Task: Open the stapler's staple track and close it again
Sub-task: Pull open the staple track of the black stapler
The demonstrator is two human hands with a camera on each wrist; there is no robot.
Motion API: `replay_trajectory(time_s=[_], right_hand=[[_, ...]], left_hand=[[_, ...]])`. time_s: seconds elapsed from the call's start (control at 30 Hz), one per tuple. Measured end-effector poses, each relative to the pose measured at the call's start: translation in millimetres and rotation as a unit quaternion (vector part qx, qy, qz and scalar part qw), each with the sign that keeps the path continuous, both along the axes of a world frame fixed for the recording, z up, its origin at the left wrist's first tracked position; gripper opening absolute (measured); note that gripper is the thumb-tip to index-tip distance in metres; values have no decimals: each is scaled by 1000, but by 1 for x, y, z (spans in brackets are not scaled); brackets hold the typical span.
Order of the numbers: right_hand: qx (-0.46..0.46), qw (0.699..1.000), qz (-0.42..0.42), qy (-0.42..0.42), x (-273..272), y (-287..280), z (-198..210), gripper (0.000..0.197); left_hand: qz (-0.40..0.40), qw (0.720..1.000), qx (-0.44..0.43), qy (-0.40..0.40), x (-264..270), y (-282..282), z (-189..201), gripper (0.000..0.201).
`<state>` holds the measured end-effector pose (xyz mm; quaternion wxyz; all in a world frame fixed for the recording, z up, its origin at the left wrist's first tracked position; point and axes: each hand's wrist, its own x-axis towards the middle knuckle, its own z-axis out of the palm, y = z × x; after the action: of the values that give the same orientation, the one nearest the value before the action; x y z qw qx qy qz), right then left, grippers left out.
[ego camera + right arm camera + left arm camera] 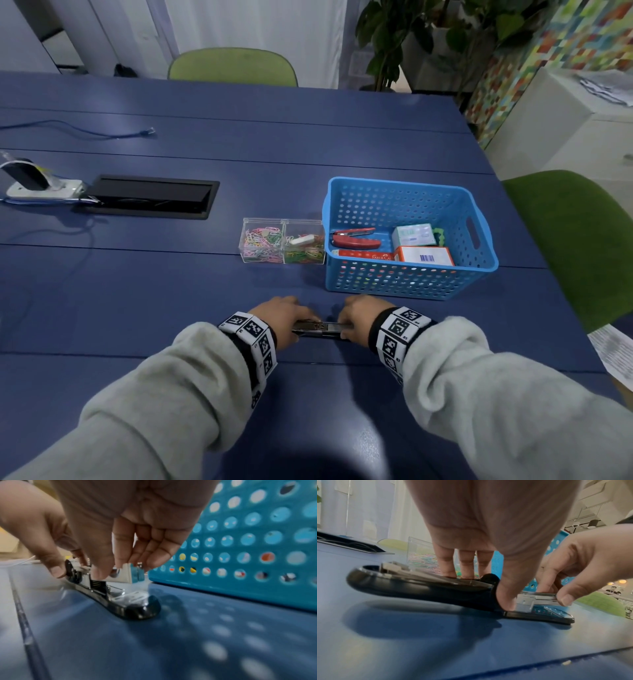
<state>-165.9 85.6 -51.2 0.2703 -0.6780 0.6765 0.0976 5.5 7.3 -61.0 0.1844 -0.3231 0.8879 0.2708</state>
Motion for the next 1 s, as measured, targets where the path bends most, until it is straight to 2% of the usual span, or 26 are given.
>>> replay_trajectory(time_s=[0.17,0.33,0.43,0.57,0.67,0.8,1.0], right_hand=[[2,998,-61,-22,-12,9,-6,25],[4,991,-121,-50,-21,13,-11,25],[-5,984,-163,-77,-24,16,-16,25],[-27,966,-225,-127,-27,20,-18,17],[-42,949,-266,-166,-27,19,-17,9],[-36,916,-316,-244,-26,21,-17,23],[-83,892,-308,-319,-22,18,-10,33]], left_hand=[[45,999,0,-7,9,-5,-4,59],[76,994,-44,-59,31,-15,-8,43],[82,990,-76,-81,40,-17,-6,43],[141,989,-39,-22,42,-18,7,33],[159,986,-47,14,34,-21,26,30],[137,986,-72,57,15,-18,43,27],[113,988,-56,91,-10,-7,43,28]])
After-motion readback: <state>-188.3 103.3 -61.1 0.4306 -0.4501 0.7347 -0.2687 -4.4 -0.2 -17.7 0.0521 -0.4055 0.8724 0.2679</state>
